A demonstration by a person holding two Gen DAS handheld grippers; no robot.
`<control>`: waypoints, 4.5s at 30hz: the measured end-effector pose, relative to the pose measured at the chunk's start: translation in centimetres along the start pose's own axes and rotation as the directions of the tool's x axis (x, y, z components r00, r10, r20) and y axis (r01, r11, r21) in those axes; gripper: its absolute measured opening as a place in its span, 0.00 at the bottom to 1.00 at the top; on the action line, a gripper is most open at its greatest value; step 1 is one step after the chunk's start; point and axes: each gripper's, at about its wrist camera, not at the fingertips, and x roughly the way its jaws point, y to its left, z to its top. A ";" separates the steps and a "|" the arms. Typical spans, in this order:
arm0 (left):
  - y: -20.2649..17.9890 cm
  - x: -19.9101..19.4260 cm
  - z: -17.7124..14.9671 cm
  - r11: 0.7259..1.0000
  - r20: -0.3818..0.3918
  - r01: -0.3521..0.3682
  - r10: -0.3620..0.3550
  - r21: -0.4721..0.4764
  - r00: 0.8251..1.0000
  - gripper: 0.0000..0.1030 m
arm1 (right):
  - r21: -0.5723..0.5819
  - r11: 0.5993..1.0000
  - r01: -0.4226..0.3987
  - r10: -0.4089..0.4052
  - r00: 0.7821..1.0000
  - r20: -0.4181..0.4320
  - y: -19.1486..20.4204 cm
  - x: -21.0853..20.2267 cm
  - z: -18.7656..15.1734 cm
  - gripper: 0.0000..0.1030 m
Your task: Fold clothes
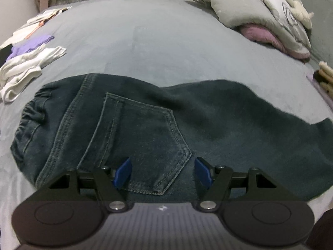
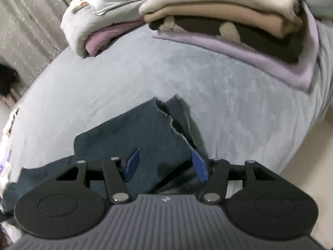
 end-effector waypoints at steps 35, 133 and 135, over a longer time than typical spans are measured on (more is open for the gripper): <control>-0.4 0.8 -0.3 0.996 0.021 -0.004 0.002 0.093 1.000 0.69 | -0.168 0.960 0.223 -0.183 0.957 0.225 1.4 -0.7 -2.1 0.36; 3.3 6.0 4.5 0.840 -0.074 0.520 -0.534 -0.155 0.842 0.36 | 0.184 0.609 -0.772 0.711 0.428 -0.558 35.2 25.0 -8.5 0.49; 3.7 6.0 4.1 0.835 -0.074 0.527 -0.542 -0.158 0.837 0.36 | 0.240 0.599 -0.764 0.746 0.423 -0.514 34.9 25.3 -7.6 0.48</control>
